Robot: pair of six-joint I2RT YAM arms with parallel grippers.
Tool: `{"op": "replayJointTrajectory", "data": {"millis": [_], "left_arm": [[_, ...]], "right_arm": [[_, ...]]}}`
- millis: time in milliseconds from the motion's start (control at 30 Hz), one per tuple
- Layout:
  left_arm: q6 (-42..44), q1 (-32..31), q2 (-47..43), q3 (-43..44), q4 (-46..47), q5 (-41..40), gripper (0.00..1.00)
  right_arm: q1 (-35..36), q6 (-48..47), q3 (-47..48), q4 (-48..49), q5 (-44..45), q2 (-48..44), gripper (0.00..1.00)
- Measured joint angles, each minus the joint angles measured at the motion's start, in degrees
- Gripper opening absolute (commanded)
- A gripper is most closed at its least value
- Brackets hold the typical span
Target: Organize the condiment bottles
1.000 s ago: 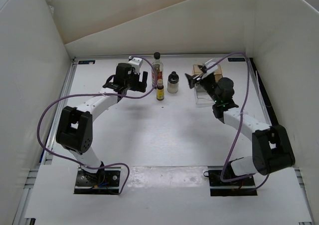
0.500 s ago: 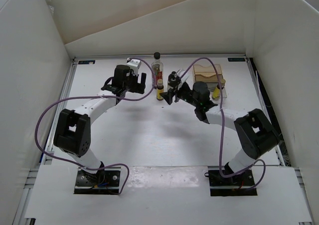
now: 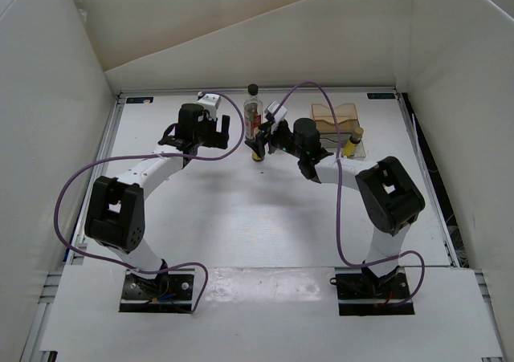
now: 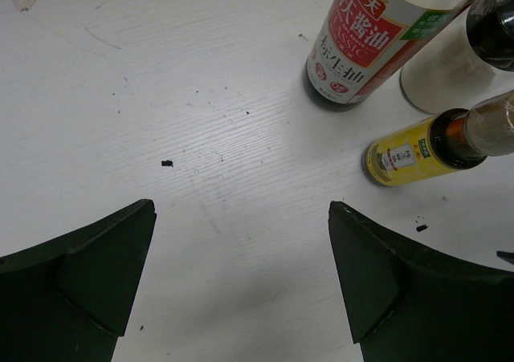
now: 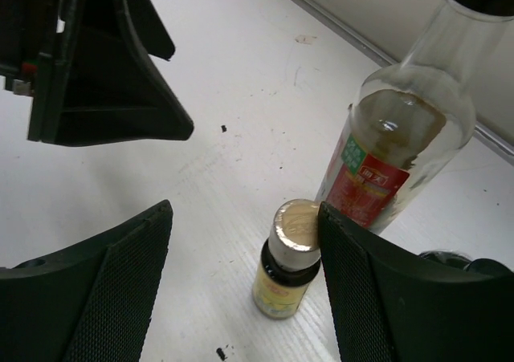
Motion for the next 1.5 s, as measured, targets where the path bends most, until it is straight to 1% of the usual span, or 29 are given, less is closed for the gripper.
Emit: {"op": "replayJointTrajectory", "data": {"millis": [400, 800, 967, 1100, 1200, 1233, 1300, 1333, 1433, 1467, 1500], "left_arm": [[-0.15, 1.14, 0.02, 0.00, 0.04, 0.70, 1.00], [-0.42, 1.42, 0.46, 0.15, 0.00, 1.38, 1.00], [-0.46, 1.79, 0.83, 0.15, 0.02, 1.40, 1.00], [-0.46, 1.90, 0.85, 0.15, 0.02, 1.40, 1.00], [-0.48, 2.01, 0.85, 0.15, 0.04, 1.40, 1.00], [-0.48, 2.01, 0.85, 0.15, 0.04, 1.40, 1.00], [-0.50, 2.01, 0.85, 0.15, 0.04, 1.40, 1.00], [-0.52, 2.01, 0.85, 0.15, 0.04, 1.40, 1.00], [-0.55, 2.01, 0.85, 0.15, 0.04, 1.42, 1.00], [-0.59, 2.01, 0.85, 0.15, 0.04, 1.42, 1.00], [-0.66, 2.01, 0.85, 0.13, 0.04, 1.42, 1.00]], "right_arm": [[-2.54, -0.35, 1.57, -1.27, 0.33, 1.27, 0.76], [-3.76, 1.07, 7.02, -2.16, 0.26, 8.35, 0.76], [-3.63, 2.10, 8.24, -3.17, 0.07, 9.99, 0.72], [-3.30, 2.60, 8.33, -3.15, -0.04, 10.08, 0.65], [-3.10, 2.78, 8.35, -3.17, -0.09, 10.08, 0.56], [-2.99, 2.84, 8.35, -3.15, -0.11, 10.08, 0.50], [-2.89, 3.10, 8.35, -3.15, -0.17, 10.08, 0.44], [-2.64, 3.26, 8.35, -3.15, -0.20, 10.08, 0.39], [-2.21, 3.32, 8.35, -3.10, -0.07, 10.08, 0.30], [-2.10, 3.50, 8.35, -3.10, -0.13, 10.08, 0.24], [-1.97, 3.50, 8.35, -3.06, -0.07, 10.08, 0.20]]}}
